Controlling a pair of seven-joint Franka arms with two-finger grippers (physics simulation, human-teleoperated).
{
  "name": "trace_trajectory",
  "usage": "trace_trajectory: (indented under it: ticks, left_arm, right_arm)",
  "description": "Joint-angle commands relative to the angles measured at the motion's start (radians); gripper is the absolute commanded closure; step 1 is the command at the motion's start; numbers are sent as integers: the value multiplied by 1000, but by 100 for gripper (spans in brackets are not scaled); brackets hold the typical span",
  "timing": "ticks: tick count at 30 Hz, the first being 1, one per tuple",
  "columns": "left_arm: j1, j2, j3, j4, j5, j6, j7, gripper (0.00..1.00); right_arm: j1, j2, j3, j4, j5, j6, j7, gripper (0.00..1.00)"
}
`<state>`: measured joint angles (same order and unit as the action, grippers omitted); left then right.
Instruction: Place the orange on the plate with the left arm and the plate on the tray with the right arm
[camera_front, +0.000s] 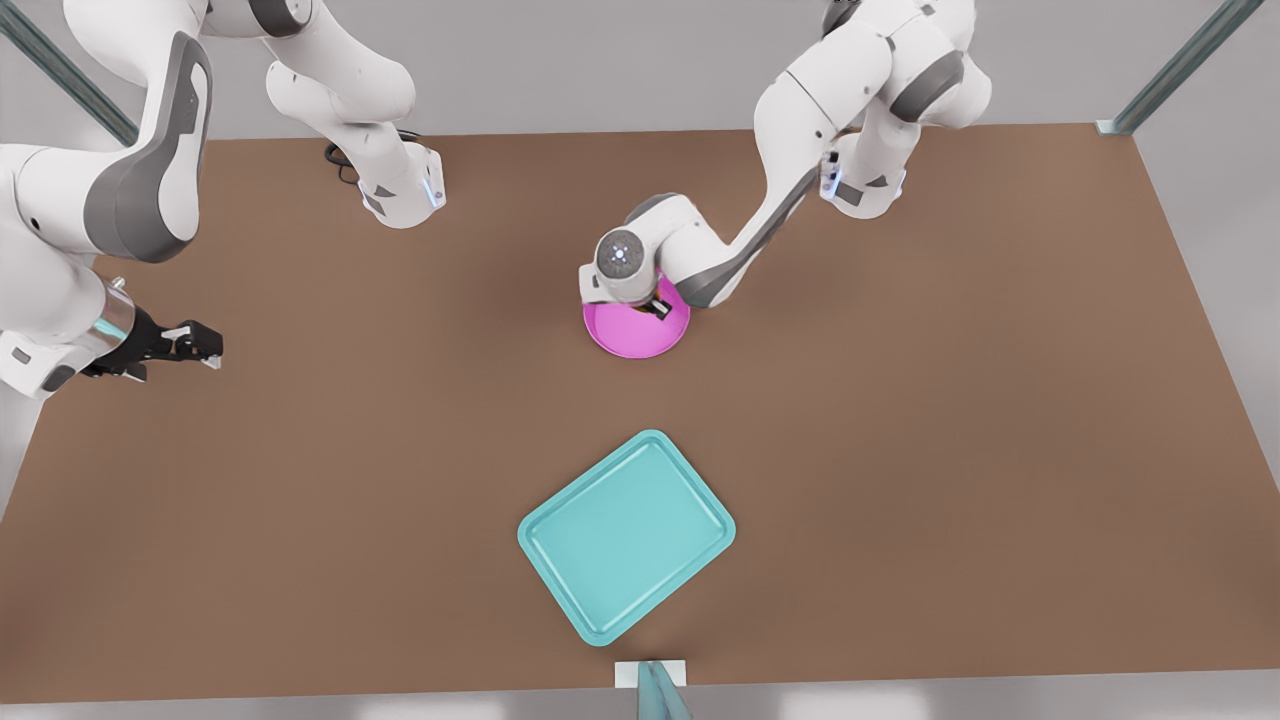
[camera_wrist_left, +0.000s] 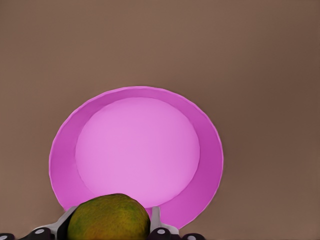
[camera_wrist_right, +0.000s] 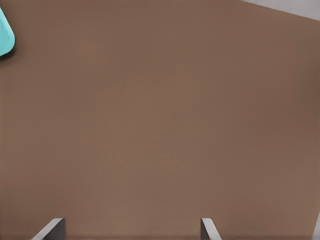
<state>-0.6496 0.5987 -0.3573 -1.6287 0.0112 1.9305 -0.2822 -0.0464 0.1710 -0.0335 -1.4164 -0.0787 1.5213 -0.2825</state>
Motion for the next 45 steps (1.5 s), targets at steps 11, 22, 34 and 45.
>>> trace_trajectory:
  ticks: [11, 22, 34, 45]
  left_arm:
    - [-4, -165, 751, 418, -109, -703, 133, 0]
    - [507, -470, 448, 227, 78, -551, 492, 0]
    - [504, -453, 455, 245, 52, -538, 477, 0]
    - [504, -454, 455, 242, 52, -550, 475, 0]
  right_arm:
    - [3, -2, 0, 0, 16, -7, 2, 0]
    - [247, 226, 156, -469, 318, 747, 132, 0]
    - [401, 323, 290, -558, 356, 984, 186, 0]
    - [411, 327, 396, -616, 356, 978, 175, 0]
